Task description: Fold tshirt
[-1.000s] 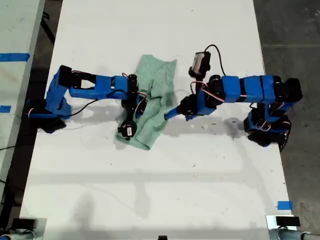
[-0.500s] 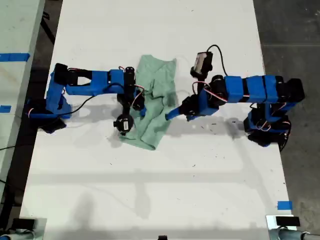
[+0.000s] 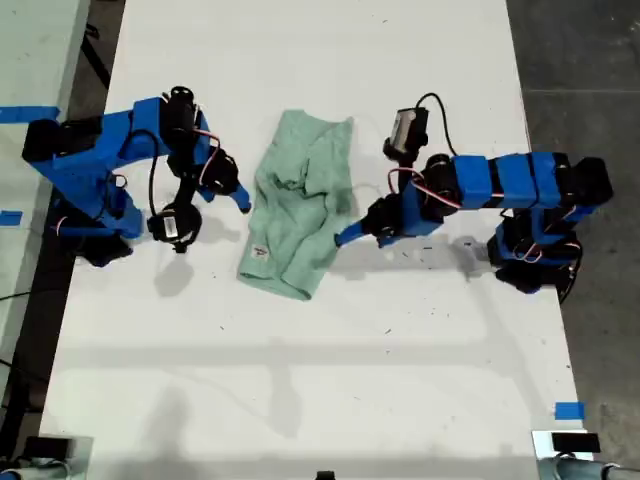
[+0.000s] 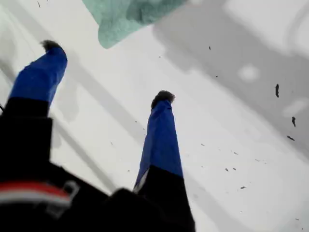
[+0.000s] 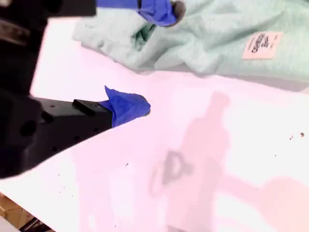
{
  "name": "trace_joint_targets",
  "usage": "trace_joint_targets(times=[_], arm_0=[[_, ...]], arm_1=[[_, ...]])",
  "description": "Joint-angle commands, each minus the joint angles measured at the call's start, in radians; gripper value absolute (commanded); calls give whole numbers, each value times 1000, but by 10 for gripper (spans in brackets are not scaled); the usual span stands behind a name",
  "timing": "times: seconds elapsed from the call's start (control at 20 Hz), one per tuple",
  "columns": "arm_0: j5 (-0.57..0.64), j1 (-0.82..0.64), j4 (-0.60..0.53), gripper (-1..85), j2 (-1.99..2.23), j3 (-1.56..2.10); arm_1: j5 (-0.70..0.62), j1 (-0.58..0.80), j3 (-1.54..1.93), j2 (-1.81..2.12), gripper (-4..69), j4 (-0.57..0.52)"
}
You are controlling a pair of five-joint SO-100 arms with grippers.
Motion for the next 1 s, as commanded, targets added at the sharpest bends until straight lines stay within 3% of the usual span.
trace_joint_targets(times=[0.0,0.4,0.95], arm_0=[[-60,37,-75,205,290,238],[-95,77,-141,192,353,356],[20,97,-420,208,-265,95]], arm_1=[[52,-51,-49,86,327,34],[97,-89,-57,66,325,32],[-84,-29,-594,-569,325,-31]])
